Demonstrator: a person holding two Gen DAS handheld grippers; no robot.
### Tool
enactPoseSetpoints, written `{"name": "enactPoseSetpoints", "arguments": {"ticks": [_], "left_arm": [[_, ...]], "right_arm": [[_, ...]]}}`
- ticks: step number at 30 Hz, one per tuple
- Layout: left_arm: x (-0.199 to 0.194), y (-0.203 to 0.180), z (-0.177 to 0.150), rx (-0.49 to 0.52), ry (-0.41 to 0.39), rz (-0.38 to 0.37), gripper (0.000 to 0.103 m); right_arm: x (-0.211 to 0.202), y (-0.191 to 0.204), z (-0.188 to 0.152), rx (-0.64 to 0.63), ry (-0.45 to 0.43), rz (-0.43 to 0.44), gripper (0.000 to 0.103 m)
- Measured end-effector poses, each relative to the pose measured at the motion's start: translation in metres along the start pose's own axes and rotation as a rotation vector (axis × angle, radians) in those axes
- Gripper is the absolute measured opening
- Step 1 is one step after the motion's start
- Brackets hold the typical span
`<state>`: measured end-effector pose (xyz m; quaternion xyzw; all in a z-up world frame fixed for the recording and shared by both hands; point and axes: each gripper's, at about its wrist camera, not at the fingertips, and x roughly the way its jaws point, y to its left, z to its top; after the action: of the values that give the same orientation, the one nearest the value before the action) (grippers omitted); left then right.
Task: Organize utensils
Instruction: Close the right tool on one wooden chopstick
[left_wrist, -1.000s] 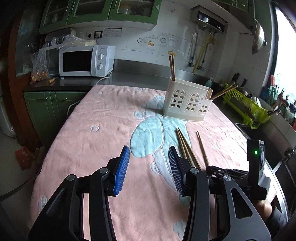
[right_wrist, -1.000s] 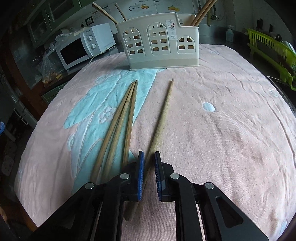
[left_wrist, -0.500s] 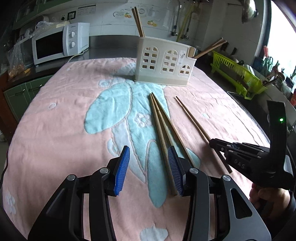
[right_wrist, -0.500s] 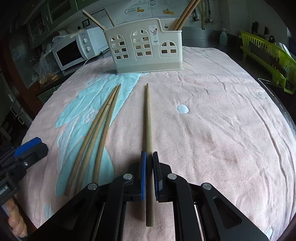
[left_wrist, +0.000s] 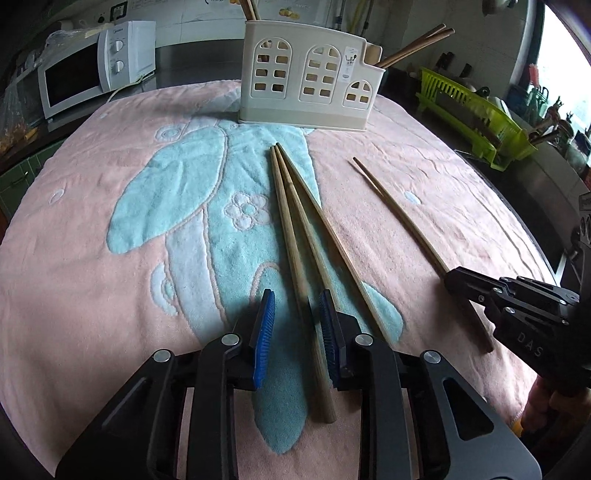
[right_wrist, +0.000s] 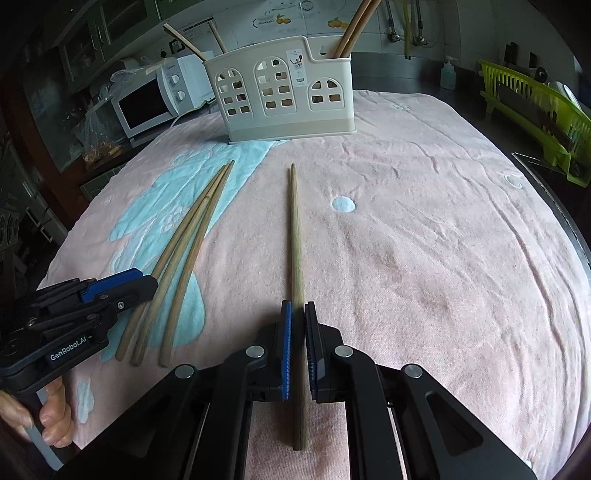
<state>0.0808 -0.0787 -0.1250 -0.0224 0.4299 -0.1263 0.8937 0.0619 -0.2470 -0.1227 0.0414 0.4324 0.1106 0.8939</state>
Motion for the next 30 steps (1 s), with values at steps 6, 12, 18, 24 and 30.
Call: {"name": "enactPoseSetpoints", "arguments": {"ticks": [6,12,18,24,30], "left_arm": [[0.001,-0.009,0.000,0.049,-0.005,0.065,0.020],[0.001,-0.012,0.001,0.056,-0.008,0.100,0.014],[0.000,0.001,0.005,0.013,0.008,0.060,0.006],[-0.011,0.006,0.012,0.001,-0.028,0.023,0.006],[-0.030,0.010,0.024,-0.006,-0.085,0.002,0.005]], "right_arm": [[-0.001,0.000,-0.003,-0.004,0.000,0.001,0.008],[-0.003,0.004,-0.007,-0.026,-0.006,-0.016,0.008],[-0.003,0.003,-0.007,-0.035,-0.002,-0.016,0.007],[-0.003,0.001,-0.006,-0.041,0.000,-0.010,0.007],[-0.018,0.000,-0.004,-0.042,-0.035,-0.003,0.007]]}}
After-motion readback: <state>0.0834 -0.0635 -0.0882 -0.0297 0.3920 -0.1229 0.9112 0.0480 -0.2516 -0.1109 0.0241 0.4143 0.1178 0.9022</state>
